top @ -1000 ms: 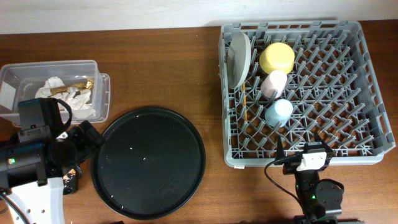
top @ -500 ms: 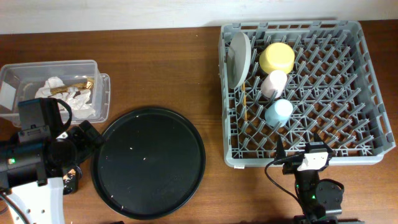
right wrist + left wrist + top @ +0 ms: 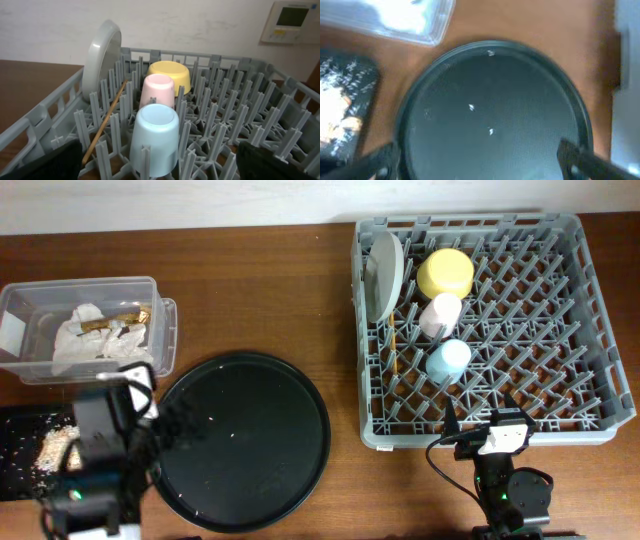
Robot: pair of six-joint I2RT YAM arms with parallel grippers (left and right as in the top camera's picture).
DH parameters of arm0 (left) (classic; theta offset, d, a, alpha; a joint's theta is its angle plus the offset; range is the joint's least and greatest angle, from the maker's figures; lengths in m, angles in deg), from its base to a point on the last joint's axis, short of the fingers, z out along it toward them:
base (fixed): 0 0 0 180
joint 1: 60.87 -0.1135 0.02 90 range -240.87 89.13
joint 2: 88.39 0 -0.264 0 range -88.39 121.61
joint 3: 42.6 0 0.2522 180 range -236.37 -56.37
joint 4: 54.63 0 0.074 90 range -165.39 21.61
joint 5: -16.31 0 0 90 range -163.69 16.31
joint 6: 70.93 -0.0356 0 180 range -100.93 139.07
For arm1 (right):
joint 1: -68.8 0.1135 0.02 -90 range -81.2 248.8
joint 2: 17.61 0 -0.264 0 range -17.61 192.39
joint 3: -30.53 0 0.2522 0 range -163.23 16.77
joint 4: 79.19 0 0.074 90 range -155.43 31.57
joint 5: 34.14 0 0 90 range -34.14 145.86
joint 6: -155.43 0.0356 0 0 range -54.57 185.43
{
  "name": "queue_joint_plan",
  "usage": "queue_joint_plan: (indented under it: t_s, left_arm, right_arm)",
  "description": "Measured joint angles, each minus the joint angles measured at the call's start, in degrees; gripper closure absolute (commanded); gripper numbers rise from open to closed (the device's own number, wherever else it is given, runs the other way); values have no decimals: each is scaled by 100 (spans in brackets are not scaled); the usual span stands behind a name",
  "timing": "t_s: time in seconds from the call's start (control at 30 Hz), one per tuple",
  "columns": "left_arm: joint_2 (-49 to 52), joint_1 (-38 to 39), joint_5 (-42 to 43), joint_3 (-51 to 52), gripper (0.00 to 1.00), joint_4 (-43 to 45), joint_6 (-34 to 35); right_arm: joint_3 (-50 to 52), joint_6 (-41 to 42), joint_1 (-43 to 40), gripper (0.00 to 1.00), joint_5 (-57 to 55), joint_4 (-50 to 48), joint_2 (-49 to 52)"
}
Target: Sort waste into correct bins and load items into the dishwasher rack
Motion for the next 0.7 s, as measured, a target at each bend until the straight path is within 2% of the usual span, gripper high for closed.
queue_joint_plan:
  t_s: [0.07, 0.13, 0.33, 0.47, 0.6, 0.7]
  left_arm:
    - [-1095, 90, 765, 1506, 1, 1416, -866]
    - [-1794, 92, 1047, 2505, 1, 2308, -1110]
    - [-3049, 107, 1248, 4238, 1, 4581, -1285]
    - [-3860, 120, 1287, 5152, 1, 5737, -1307]
    - [-4238, 415, 1137, 5445, 1, 5949, -1320]
    - [-4649, 608, 682, 5455, 1, 5464, -1320]
  right_arm:
    - [-2, 0, 0, 2, 13, -2, -4]
    - [-2, 0, -4, 2, 13, -2, -7]
    - [-2, 0, -4, 2, 13, -2, -7]
    - [-2, -2, -4, 1, 13, -2, -7]
    - [-2, -2, -4, 2, 13, -2, -9]
    - [-2, 2, -4, 2, 11, 0, -7]
